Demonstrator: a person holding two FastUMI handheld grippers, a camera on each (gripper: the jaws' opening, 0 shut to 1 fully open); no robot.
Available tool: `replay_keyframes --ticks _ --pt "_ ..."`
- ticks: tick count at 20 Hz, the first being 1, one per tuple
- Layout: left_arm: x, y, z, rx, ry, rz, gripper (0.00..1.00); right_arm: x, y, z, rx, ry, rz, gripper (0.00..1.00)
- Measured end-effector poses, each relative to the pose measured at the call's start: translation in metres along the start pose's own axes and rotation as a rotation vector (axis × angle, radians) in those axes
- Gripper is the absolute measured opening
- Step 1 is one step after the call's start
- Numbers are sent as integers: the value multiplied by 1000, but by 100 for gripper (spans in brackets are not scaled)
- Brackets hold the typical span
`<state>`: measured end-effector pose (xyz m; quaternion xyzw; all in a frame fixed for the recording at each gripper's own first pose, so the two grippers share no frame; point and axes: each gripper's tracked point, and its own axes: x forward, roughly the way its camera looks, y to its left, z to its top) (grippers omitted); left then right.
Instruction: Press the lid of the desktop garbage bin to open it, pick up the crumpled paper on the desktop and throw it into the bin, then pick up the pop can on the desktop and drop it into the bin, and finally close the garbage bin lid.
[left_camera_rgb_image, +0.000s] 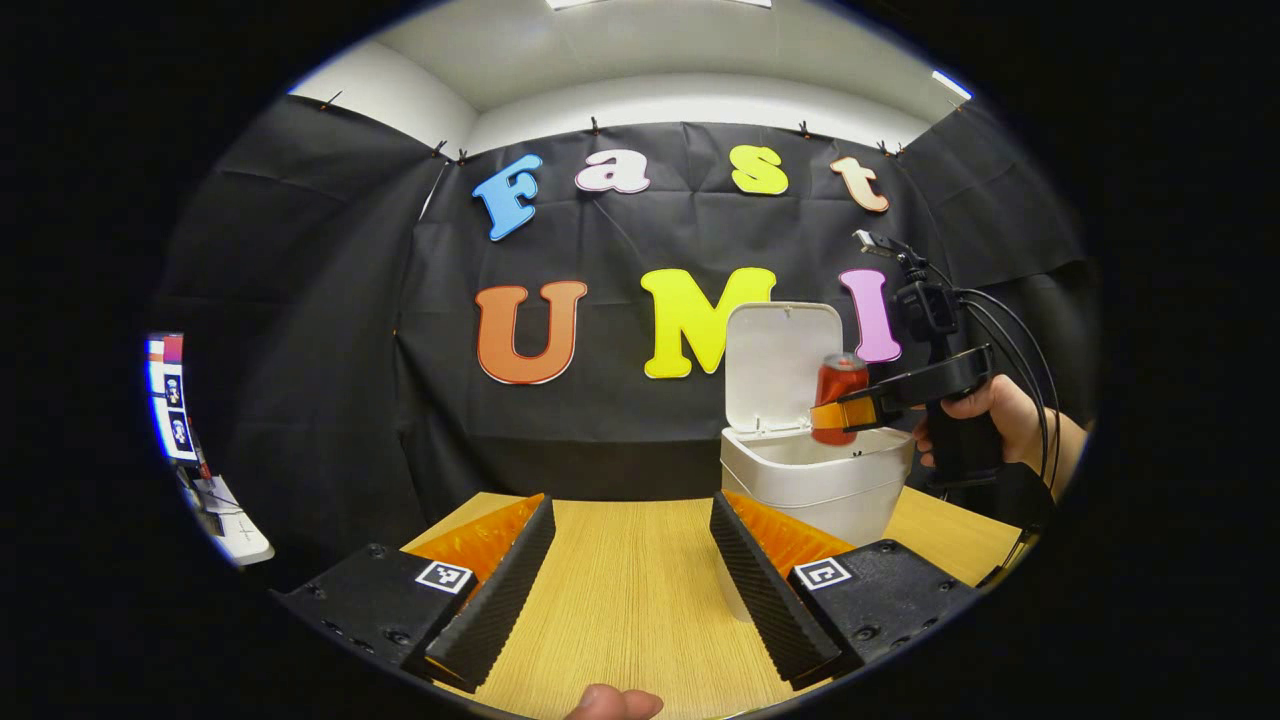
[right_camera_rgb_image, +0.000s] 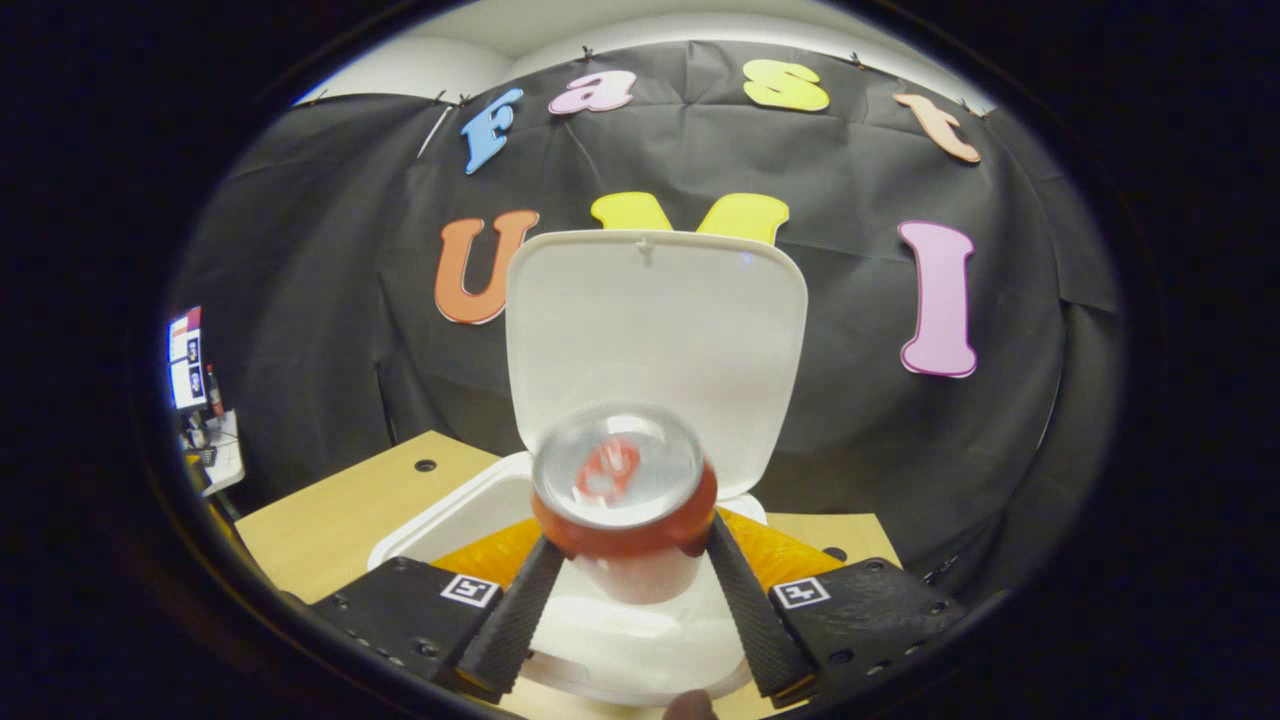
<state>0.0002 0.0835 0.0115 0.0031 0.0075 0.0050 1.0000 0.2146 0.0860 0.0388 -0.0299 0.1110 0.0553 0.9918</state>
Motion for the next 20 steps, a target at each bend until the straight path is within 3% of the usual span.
replay_keyframes --ticks 2,6,9,10,12,15,16,18,20 --pt "2 1 0 -1 1 3 100 -3 1 7 0 -26 -3 88" --pt "6 1 0 -1 3 3 100 -15 3 31 -10 -84 1 87" --pt "7 0 0 -5 5 0 100 -25 1 63 -7 -156 -9 83" --pt "7 -1 0 -9 5 -4 100 -28 0 75 1 -185 -18 87" --pt "7 -1 2 -8 1 -6 100 -33 -2 100 -1 -245 -36 83" --pt "6 -1 1 -9 0 -7 100 -39 -1 130 -14 -340 -60 87" --pt "6 2 1 -11 0 -3 100 -39 0 136 -21 -358 -63 83" --pt "5 3 2 -20 -6 -3 100 -34 5 139 -27 -368 -60 87" --pt "6 7 4 -18 -9 4 100 -28 3 148 -36 -377 -72 83"
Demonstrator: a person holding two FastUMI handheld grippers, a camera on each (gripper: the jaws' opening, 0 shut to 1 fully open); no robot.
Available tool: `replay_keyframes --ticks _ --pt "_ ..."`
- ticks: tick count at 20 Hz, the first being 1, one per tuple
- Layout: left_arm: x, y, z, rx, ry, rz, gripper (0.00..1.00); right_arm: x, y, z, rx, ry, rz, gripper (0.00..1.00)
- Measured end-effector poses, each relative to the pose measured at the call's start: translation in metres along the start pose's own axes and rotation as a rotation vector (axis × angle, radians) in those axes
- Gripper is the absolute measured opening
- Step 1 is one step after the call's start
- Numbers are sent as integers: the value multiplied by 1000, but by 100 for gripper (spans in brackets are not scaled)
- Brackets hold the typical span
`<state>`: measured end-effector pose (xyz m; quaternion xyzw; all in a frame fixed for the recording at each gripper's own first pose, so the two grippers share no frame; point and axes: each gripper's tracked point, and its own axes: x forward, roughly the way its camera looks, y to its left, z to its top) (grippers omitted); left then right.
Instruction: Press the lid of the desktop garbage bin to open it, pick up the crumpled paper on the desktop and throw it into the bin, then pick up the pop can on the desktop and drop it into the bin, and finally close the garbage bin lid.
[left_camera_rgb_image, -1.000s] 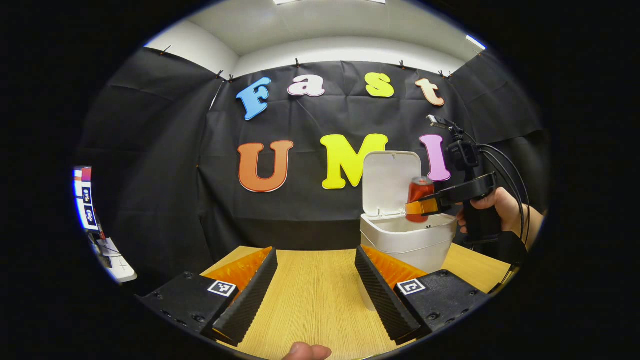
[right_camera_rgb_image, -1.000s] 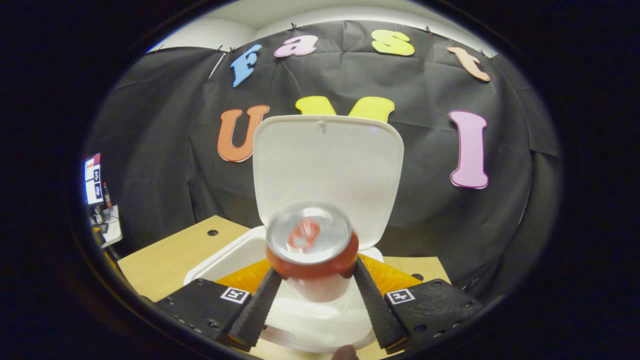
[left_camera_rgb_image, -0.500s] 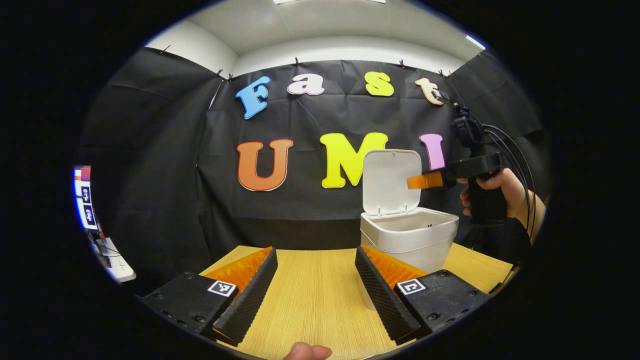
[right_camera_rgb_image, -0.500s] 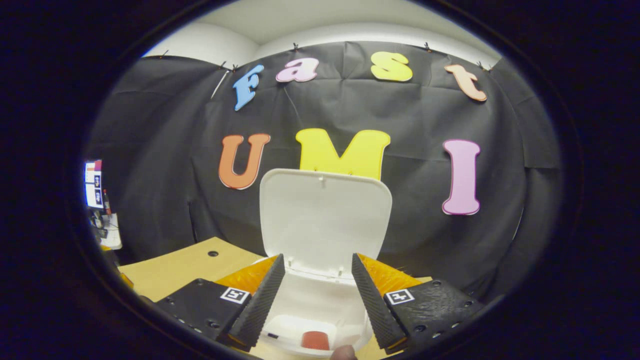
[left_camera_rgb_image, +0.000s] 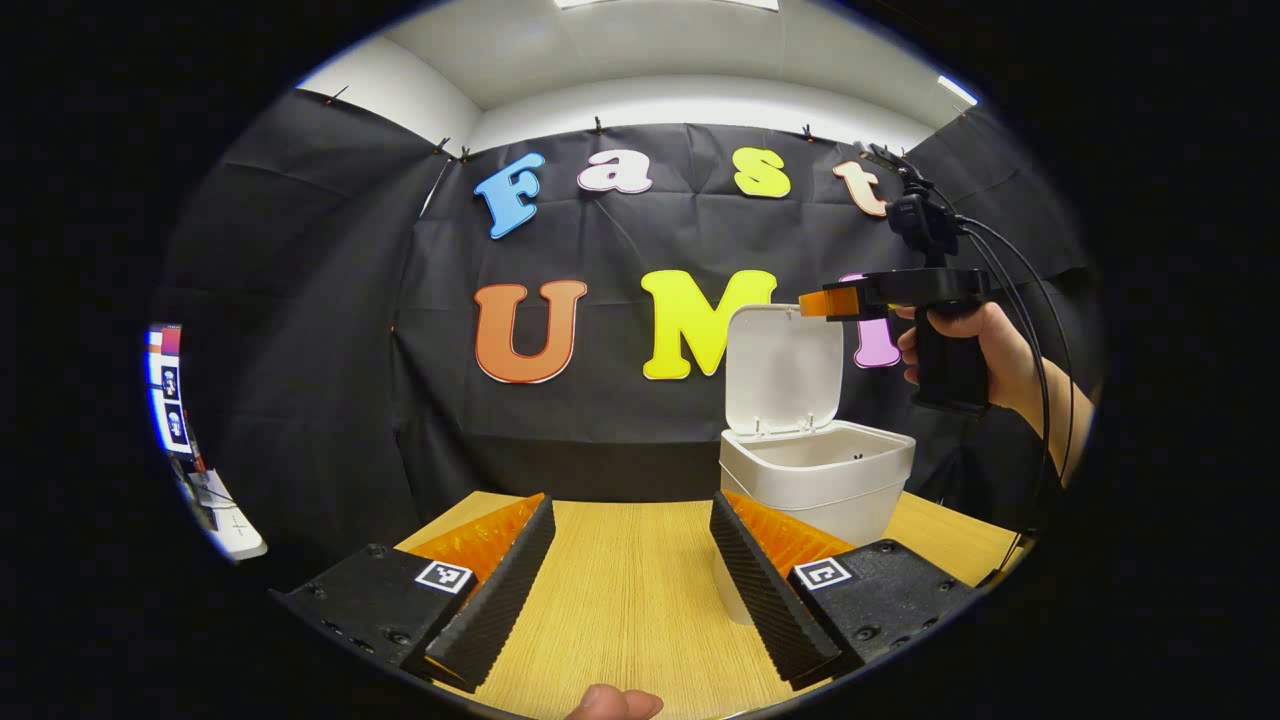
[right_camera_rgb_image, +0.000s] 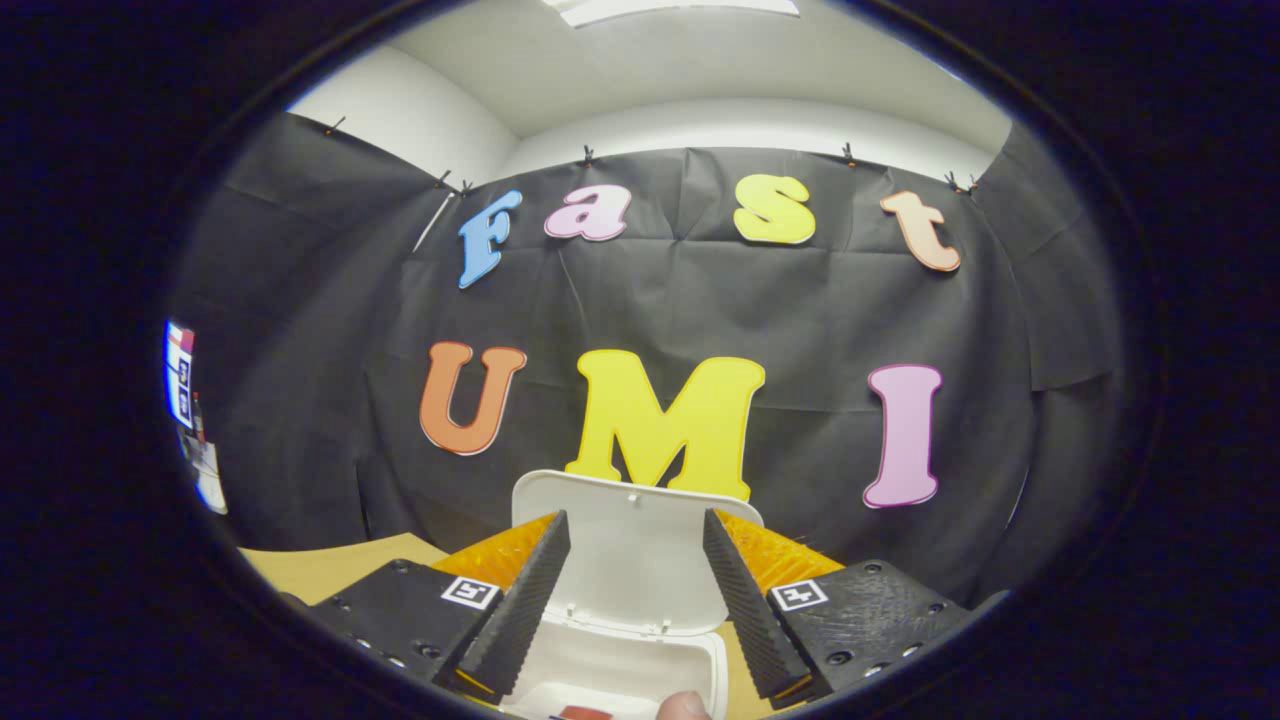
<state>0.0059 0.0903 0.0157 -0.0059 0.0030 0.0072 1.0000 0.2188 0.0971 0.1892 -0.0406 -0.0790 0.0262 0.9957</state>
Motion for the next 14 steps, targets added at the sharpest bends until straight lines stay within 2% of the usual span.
replay_keyframes --ticks 2,3,4,7,8,9,11,12,14 --pt "1 2 5 4 -13 6 100 10 -3 14 59 -21 1 83" --pt "1 3 6 4 -16 9 100 16 -5 20 97 -37 -7 87" --pt "3 5 6 0 -17 12 100 22 -9 25 115 -46 -17 82" --pt "4 7 2 -4 -7 16 100 42 -21 25 125 -49 -49 82" --pt "6 8 0 -1 -4 20 100 46 -21 24 132 -48 -48 82" --pt "6 9 -1 1 -1 23 100 49 -21 25 137 -48 -44 87" --pt "9 12 -2 -2 4 27 100 56 -20 25 143 -53 -39 83" --pt "10 12 -3 -3 4 29 100 59 -18 24 151 -49 -34 87" --pt "13 13 -5 -7 5 30 100 61 -10 19 152 -36 -16 83"
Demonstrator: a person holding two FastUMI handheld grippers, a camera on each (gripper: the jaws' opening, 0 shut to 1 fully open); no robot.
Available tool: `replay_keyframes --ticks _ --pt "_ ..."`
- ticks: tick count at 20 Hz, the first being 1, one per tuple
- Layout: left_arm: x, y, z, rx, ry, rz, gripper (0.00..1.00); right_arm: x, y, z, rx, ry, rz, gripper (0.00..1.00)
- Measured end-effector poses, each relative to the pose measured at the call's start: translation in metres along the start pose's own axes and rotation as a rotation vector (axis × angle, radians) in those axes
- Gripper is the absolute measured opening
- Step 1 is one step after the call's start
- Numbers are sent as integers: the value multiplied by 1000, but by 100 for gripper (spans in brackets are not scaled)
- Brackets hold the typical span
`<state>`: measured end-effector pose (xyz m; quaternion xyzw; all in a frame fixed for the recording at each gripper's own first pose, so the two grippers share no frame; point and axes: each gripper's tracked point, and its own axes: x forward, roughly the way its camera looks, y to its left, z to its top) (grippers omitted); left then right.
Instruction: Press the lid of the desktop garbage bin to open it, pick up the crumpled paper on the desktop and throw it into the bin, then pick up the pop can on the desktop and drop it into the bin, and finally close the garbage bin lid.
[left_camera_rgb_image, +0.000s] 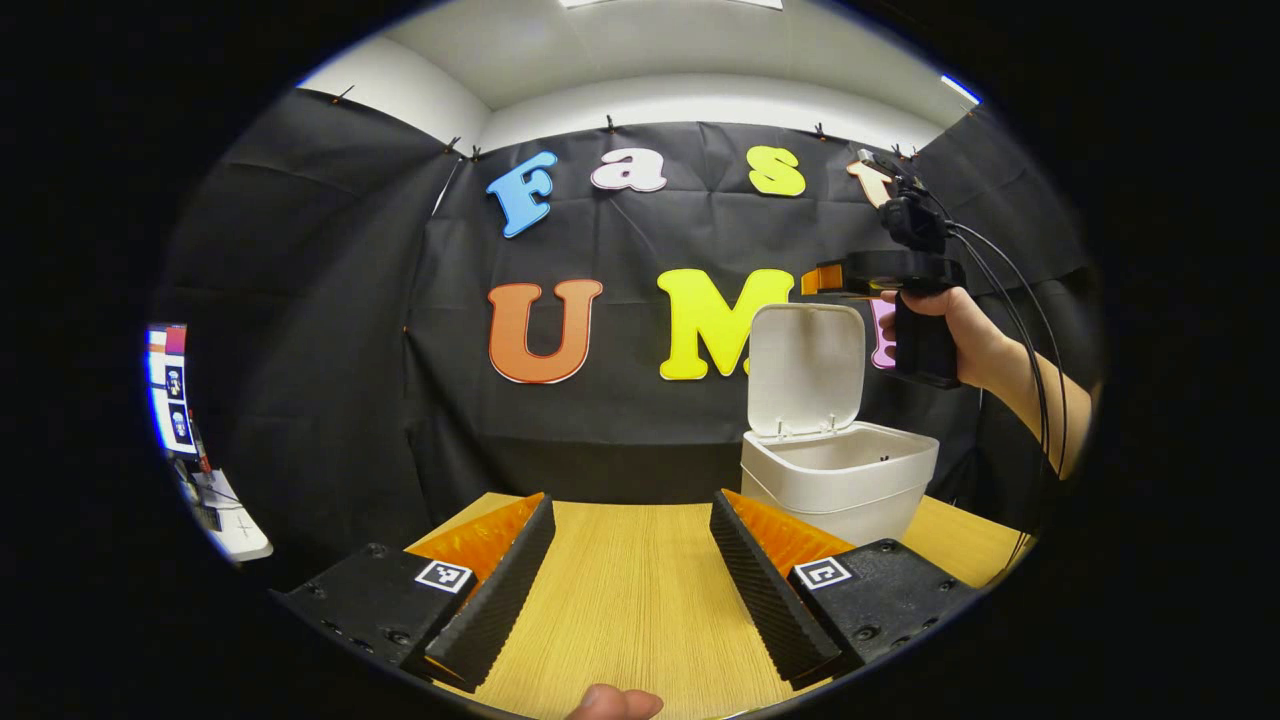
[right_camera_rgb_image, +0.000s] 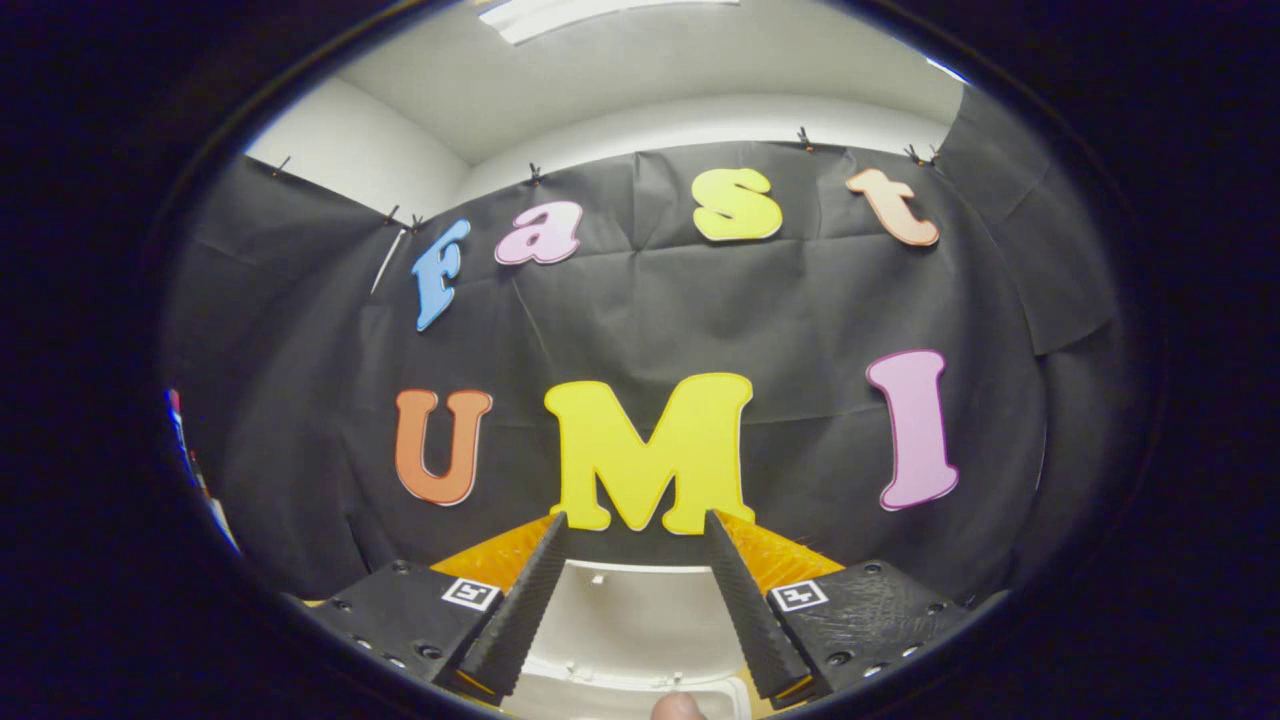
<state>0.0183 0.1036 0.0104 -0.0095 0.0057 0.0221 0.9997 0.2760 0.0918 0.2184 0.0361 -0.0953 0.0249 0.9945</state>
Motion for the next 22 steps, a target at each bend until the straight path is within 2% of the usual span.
replay_keyframes --ticks 4,5,6,13,15,16,18,19,20,22 --pt "1 -1 1 5 -3 2 100 2 4 1 -17 -5 5 83" --pt "1 0 0 8 -4 1 100 1 4 3 -15 -8 4 87" --pt "2 -1 1 6 -5 0 100 1 4 3 -13 -7 4 83" --pt "-6 -2 2 11 -6 0 100 4 1 -9 11 41 8 83" --pt "-10 -2 1 12 -4 1 100 0 1 -10 2 52 10 83" --pt "-12 -1 2 11 -7 3 100 -1 1 -10 -1 57 12 88" --pt "-13 -3 2 9 -10 4 100 -7 3 -12 3 73 19 84" --pt "-14 -3 2 8 -9 1 100 -10 3 -13 2 80 23 88" --pt "-13 -5 2 6 -8 -2 100 -15 3 -13 3 89 26 85" --pt "-16 -8 3 -3 -7 -9 100 -24 5 -16 5 107 33 85"
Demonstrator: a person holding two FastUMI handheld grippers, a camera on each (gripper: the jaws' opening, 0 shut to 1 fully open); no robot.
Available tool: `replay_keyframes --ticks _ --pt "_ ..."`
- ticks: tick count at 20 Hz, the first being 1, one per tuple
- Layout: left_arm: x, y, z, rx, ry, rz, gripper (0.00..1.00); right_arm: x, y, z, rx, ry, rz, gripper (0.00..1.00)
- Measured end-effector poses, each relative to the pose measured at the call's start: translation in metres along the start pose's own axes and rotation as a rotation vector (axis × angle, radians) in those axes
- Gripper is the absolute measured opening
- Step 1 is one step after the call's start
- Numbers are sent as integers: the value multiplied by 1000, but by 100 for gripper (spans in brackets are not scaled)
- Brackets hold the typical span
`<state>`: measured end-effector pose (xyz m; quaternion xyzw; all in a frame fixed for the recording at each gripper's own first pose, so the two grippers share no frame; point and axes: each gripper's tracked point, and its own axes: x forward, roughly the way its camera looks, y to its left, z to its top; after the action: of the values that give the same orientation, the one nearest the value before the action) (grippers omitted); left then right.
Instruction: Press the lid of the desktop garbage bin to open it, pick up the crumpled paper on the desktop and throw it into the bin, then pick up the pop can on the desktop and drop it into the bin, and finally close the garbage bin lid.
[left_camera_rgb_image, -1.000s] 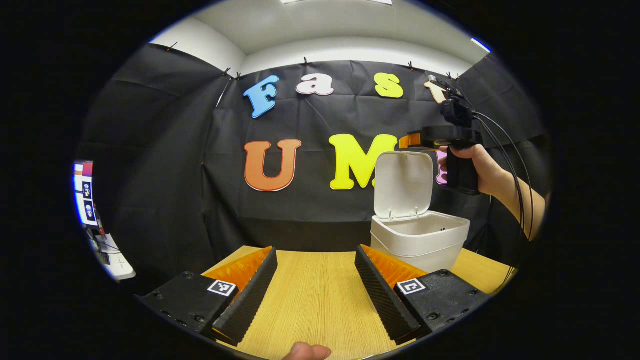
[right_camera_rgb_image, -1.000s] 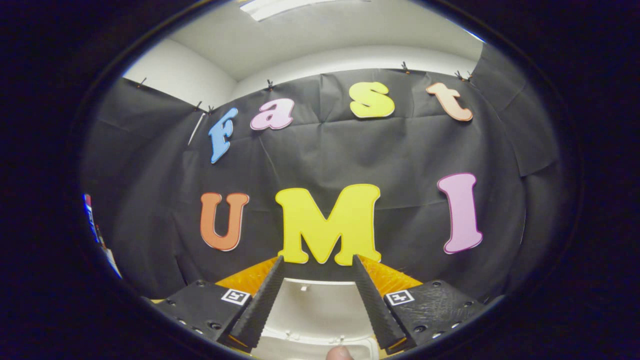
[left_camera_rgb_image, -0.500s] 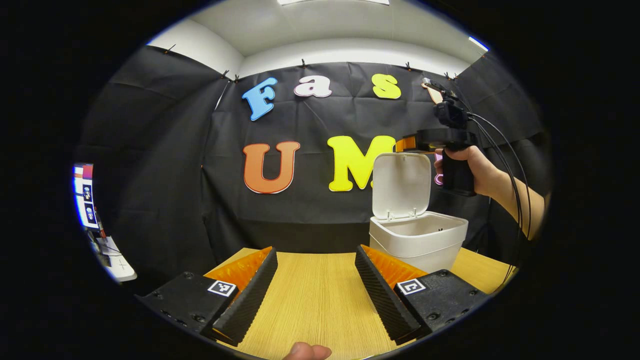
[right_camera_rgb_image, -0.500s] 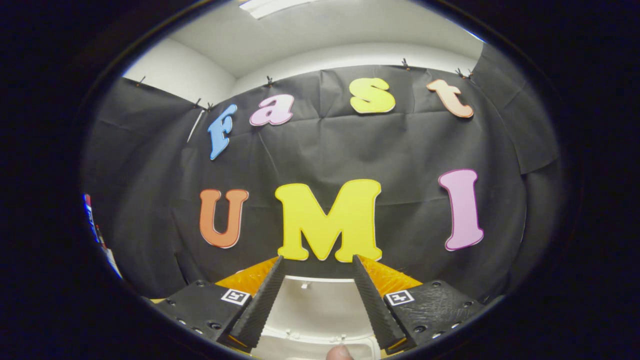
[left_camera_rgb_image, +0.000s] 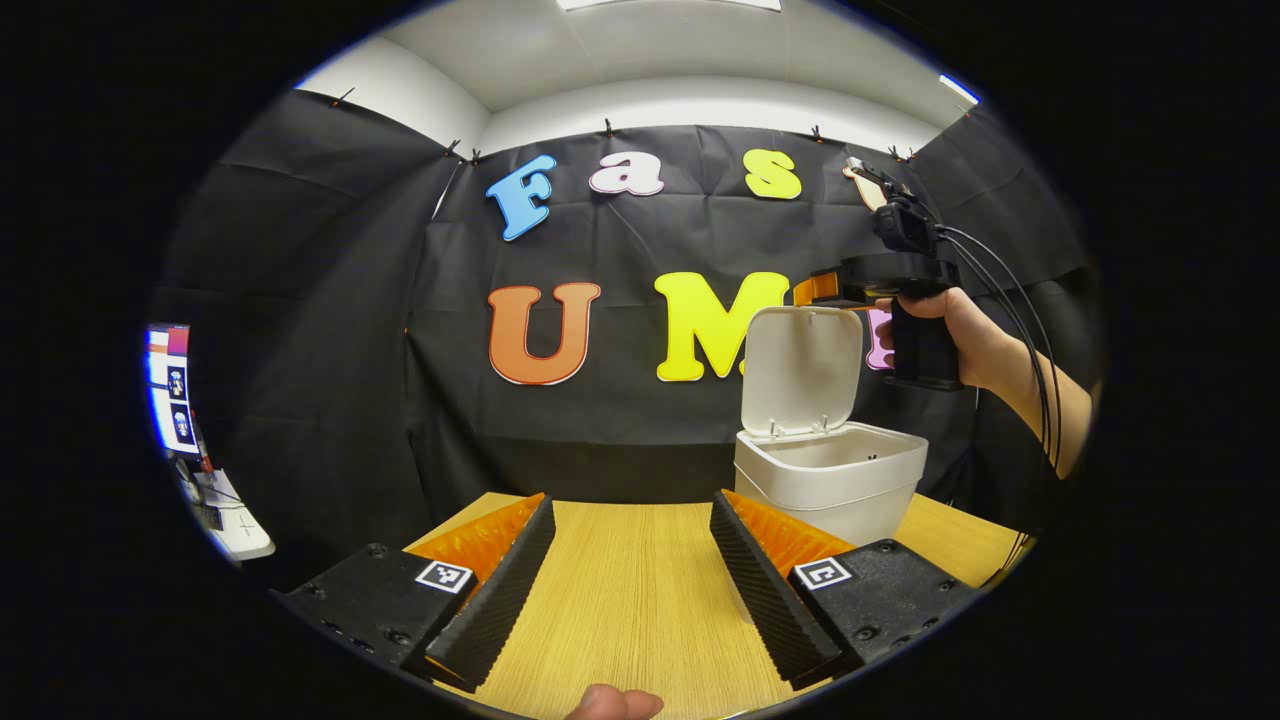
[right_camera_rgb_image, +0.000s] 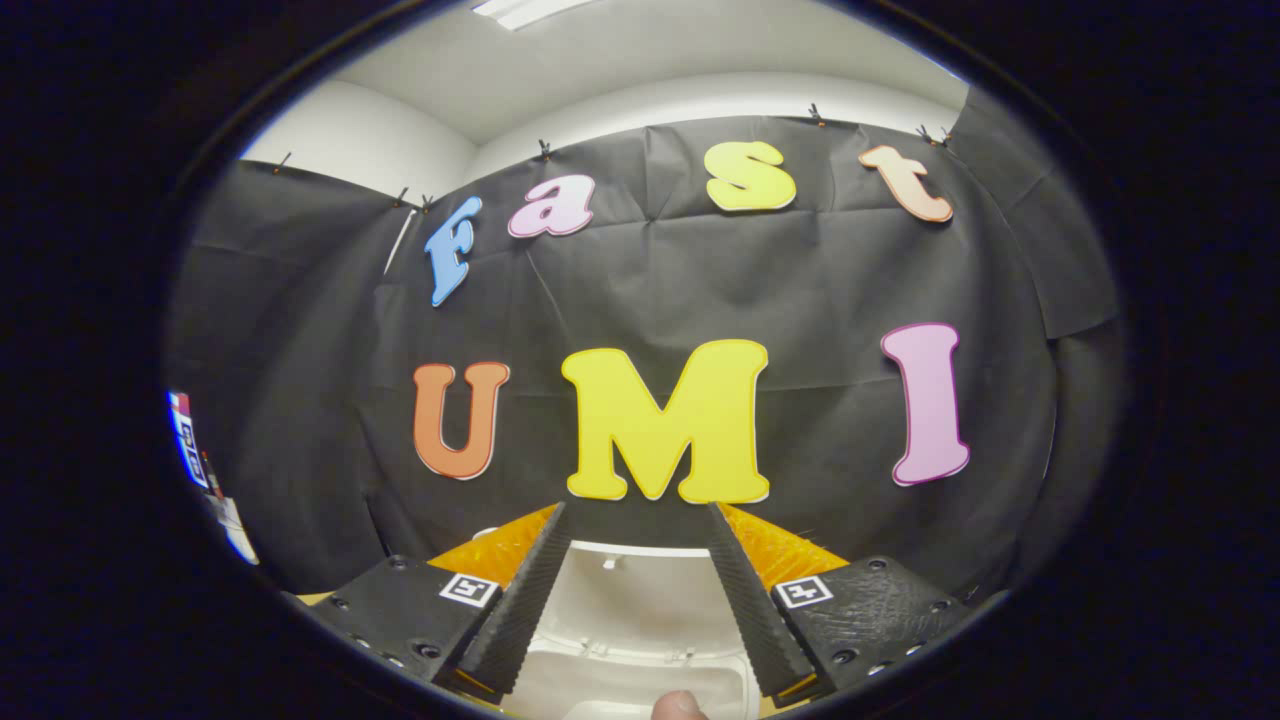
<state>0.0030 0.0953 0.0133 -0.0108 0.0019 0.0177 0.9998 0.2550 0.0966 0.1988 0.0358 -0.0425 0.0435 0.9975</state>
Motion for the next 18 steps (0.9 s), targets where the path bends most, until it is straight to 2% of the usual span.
replay_keyframes --ticks 1,3,4,6,10,18 --pt "0 -2 -1 -3 0 -3 100 -7 2 -1 -1 9 4 88" --pt "-2 -6 -2 2 -2 -6 100 -23 5 -6 9 34 17 85" --pt "-4 -5 0 8 -3 -6 100 -31 7 -10 18 44 26 88" --pt "-6 -11 -1 21 -5 -6 100 -44 8 -17 15 55 35 84" --pt "-11 -20 -1 22 -9 -18 100 -68 14 -45 26 110 62 83" --pt "-24 -31 2 40 -23 -23 100 -95 10 -88 36 157 63 83"
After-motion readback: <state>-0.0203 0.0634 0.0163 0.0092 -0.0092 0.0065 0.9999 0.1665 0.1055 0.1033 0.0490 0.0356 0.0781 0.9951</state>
